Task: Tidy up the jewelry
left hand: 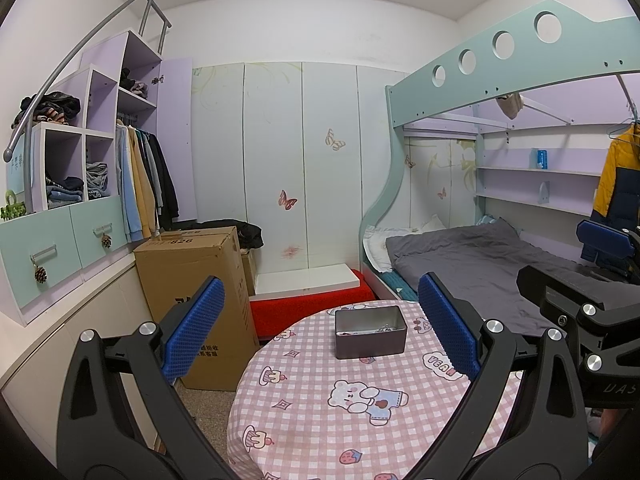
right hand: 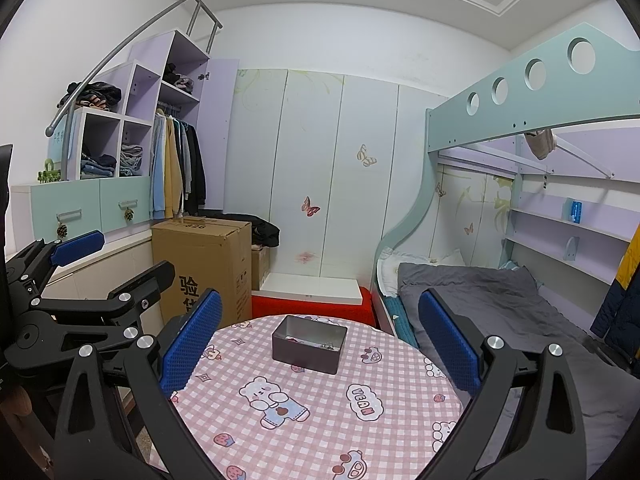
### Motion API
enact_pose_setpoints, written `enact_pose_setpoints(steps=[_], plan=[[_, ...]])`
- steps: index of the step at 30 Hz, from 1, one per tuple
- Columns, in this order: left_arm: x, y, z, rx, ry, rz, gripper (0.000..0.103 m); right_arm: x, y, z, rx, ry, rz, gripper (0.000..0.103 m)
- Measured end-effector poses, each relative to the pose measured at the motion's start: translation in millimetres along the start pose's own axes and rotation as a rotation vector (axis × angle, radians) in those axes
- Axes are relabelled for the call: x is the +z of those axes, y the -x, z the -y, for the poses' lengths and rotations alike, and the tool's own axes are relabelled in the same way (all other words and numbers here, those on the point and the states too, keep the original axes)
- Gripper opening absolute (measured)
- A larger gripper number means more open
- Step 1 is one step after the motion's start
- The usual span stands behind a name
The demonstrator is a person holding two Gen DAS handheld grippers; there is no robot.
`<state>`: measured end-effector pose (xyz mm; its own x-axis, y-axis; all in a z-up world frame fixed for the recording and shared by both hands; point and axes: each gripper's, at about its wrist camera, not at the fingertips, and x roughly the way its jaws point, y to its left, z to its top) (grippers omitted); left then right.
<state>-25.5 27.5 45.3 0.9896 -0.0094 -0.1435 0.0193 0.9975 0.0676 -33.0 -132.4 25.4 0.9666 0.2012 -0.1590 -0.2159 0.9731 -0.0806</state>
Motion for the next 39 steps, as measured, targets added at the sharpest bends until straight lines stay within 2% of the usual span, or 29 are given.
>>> enact_pose_setpoints(steps=[39], plan=[[-5.5,-4.4,-3.3,-0.005,0.003,-0.014,0.095,-2.2,-6.8,4.3,0.000,-0.006,-0.015,0.095]])
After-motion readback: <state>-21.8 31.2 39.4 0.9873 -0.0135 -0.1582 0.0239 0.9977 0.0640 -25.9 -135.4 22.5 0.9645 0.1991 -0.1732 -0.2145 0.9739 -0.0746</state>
